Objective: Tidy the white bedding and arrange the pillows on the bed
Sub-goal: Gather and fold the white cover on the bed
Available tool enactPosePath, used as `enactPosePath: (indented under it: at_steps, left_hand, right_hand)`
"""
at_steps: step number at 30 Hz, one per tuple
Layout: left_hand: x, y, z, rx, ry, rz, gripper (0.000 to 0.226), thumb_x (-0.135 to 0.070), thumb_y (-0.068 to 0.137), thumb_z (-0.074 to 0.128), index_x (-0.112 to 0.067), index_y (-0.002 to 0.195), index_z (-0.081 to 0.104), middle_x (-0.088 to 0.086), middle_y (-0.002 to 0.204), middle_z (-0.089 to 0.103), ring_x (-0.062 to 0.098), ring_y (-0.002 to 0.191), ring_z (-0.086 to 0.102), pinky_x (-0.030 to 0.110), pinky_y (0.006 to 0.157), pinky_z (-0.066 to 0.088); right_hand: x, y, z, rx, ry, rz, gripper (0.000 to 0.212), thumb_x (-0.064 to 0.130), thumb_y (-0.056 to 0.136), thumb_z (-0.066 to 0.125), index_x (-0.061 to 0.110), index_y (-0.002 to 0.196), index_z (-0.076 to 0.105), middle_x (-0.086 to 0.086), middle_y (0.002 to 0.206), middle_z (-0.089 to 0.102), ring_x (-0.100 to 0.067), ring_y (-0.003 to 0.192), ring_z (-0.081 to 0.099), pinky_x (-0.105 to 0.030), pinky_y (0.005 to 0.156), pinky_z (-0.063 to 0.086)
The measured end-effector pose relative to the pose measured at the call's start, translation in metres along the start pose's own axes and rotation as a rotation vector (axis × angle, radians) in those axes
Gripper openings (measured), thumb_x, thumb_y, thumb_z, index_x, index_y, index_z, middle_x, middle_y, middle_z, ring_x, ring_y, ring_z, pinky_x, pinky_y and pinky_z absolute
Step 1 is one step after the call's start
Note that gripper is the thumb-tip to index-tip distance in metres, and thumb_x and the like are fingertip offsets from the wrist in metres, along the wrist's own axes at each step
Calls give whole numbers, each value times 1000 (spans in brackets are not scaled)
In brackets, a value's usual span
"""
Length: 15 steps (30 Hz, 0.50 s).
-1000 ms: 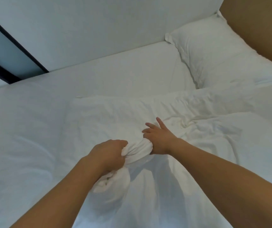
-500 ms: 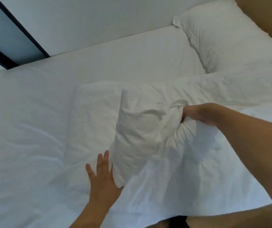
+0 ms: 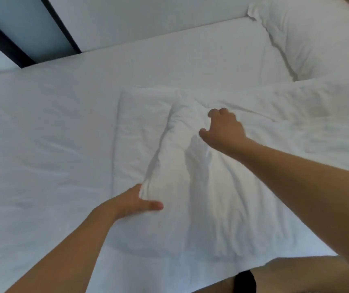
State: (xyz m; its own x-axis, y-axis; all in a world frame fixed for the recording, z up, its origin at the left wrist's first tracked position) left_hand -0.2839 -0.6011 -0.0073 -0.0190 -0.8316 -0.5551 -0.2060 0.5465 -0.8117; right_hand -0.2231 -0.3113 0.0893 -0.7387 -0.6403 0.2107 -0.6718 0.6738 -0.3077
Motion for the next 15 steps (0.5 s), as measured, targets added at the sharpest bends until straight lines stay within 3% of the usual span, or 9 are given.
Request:
enactPosePath:
  at_steps: [1, 3, 5, 7, 9, 11, 13, 14, 15]
  left_hand:
    - [17, 2, 4, -15, 61, -12, 92, -63, 56, 84, -38, 135, 43, -16, 131, 56, 8, 118, 55, 32, 100, 45]
    - [20, -3, 10, -119, 171, 35, 78, -52, 68, 80, -37, 137, 46, -12, 131, 59, 10, 116, 56, 29, 98, 44]
    - [-8, -13, 21, -219, 382, 173, 53, -47, 79, 69, -33, 128, 54, -10, 122, 64, 14, 110, 60, 28, 92, 46]
    - [-36, -31, 50, -185, 482, 330, 34, -50, 83, 63, -31, 110, 56, -8, 104, 67, 16, 96, 62, 29, 86, 49]
    - [-41, -52, 78, 5, 360, 385, 31, -52, 82, 65, -32, 103, 55, -11, 97, 65, 12, 90, 62, 28, 85, 51]
    - [-30, -55, 84, 231, 80, 354, 31, -50, 79, 73, -39, 104, 58, -18, 101, 66, -1, 92, 62, 18, 84, 49]
    - [-11, -39, 52, 76, -118, 308, 13, -41, 87, 68, -35, 95, 62, -16, 97, 63, -8, 85, 60, 12, 79, 44]
    - [6, -32, 35, 0, -202, 221, 13, -42, 92, 59, -34, 100, 64, -12, 105, 60, -5, 97, 59, 19, 86, 44]
    - [26, -20, 27, -48, -296, 118, 25, -45, 97, 48, -37, 117, 61, -11, 123, 53, 3, 120, 51, 32, 102, 39]
  right_hand:
    - [20, -5, 27, 141, 200, 128, 64, 44, 85, 55, 10, 136, 38, -13, 135, 46, -36, 119, 48, -41, 88, 44]
    - [55, -17, 83, 424, 547, 405, 88, 58, 80, 59, 8, 144, 25, -16, 138, 45, -40, 119, 50, -46, 84, 49]
    - [76, -23, 122, 564, 576, 508, 121, 68, 70, 69, 7, 152, 3, -18, 153, 27, -42, 135, 35, -54, 101, 41]
    - [77, -20, 142, 575, 448, 500, 136, 60, 67, 79, 3, 151, -11, -17, 158, 13, -37, 144, 20, -47, 116, 26]
    - [66, -16, 146, 513, 278, 459, 112, 39, 77, 76, 0, 151, 1, -18, 153, 27, -35, 139, 32, -39, 113, 31]
    - [47, -13, 131, 386, 213, 404, 65, 23, 82, 62, 3, 139, 39, -15, 134, 52, -34, 121, 53, -33, 96, 43]
    - [29, -17, 102, 258, 324, 382, 37, 20, 77, 57, 10, 112, 59, -13, 109, 64, -33, 97, 62, -30, 79, 48]
    - [21, -22, 82, 168, 416, 378, 32, 22, 72, 56, 11, 102, 62, -11, 101, 66, -31, 90, 62, -31, 74, 49]
    - [12, -27, 61, 66, 494, 369, 32, 23, 68, 55, 11, 96, 64, -8, 96, 68, -30, 86, 63, -32, 71, 50]
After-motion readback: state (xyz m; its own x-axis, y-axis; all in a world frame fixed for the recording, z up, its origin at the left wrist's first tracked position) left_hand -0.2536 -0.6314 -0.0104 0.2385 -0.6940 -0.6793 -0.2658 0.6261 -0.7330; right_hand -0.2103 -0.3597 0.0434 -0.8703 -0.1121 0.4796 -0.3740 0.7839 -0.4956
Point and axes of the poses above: each hand's wrist, its own y-axis towards the middle knuckle, its own z-axis out of the palm, x = y × z, the point moved 6 cm from there along y, towards the middle knuckle
